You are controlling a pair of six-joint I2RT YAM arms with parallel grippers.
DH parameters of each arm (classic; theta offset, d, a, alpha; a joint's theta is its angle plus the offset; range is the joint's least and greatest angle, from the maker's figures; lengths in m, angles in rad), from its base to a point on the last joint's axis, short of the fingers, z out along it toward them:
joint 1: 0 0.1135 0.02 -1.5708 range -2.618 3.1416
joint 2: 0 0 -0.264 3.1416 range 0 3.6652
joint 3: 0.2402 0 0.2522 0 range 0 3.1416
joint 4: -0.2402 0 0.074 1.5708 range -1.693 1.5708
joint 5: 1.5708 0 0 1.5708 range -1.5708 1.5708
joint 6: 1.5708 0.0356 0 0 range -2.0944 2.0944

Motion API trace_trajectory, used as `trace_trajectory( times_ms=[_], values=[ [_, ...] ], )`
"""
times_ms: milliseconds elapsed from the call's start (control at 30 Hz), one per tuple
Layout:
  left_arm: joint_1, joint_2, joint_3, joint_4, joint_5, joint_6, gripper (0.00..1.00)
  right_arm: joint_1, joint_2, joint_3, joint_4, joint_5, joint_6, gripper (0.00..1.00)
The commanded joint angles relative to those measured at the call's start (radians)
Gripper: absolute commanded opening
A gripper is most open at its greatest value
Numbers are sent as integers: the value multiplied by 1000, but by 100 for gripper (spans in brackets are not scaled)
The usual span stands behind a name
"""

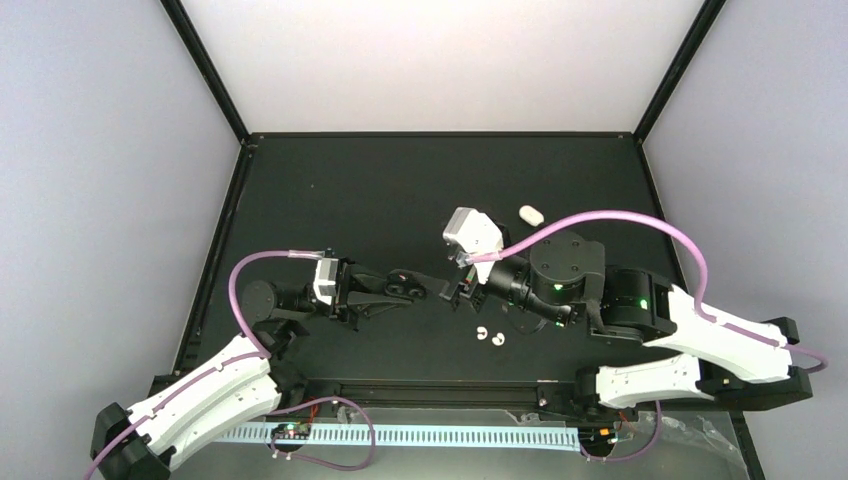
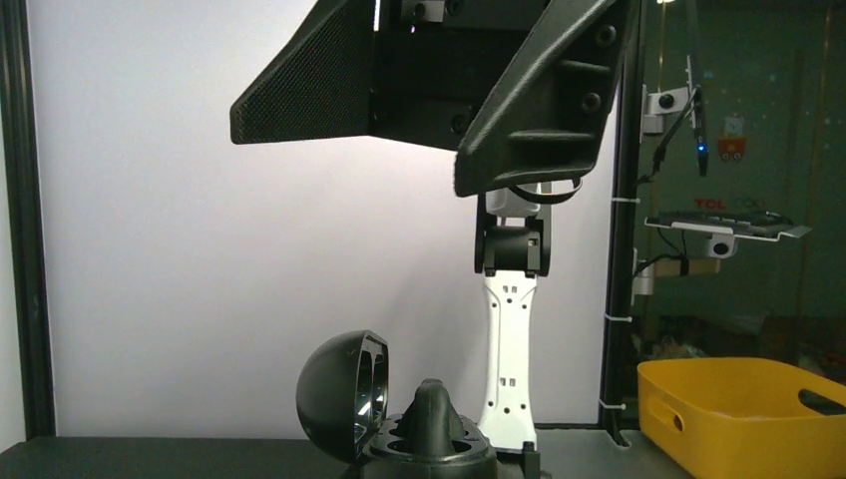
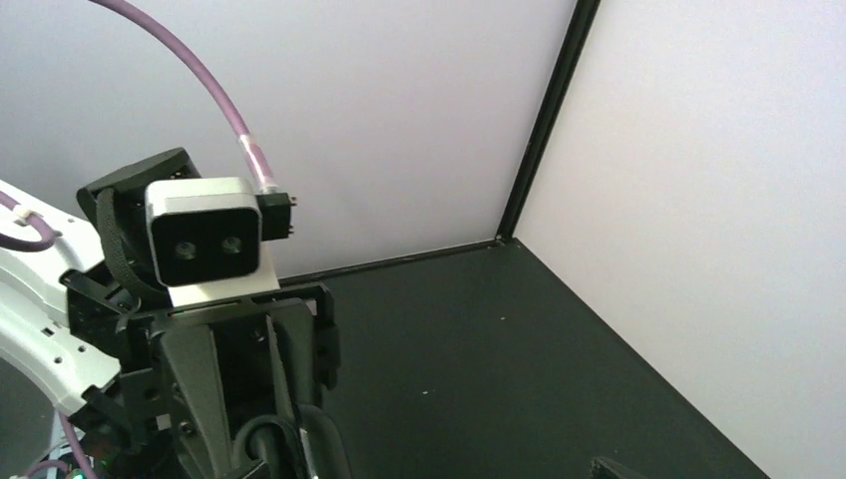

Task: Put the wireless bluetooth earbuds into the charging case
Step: Place the earbud in the charging case.

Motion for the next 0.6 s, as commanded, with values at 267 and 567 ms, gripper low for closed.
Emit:
trace_trajectory(
  times_ms=[267, 567],
  values=[
    [-3, -1, 7, 18, 7, 19, 1, 5, 88, 27, 7, -40, -9, 82],
    [-3, -8, 4, 21, 7, 17, 2, 5, 105, 15, 5, -15, 4, 82]
  ],
)
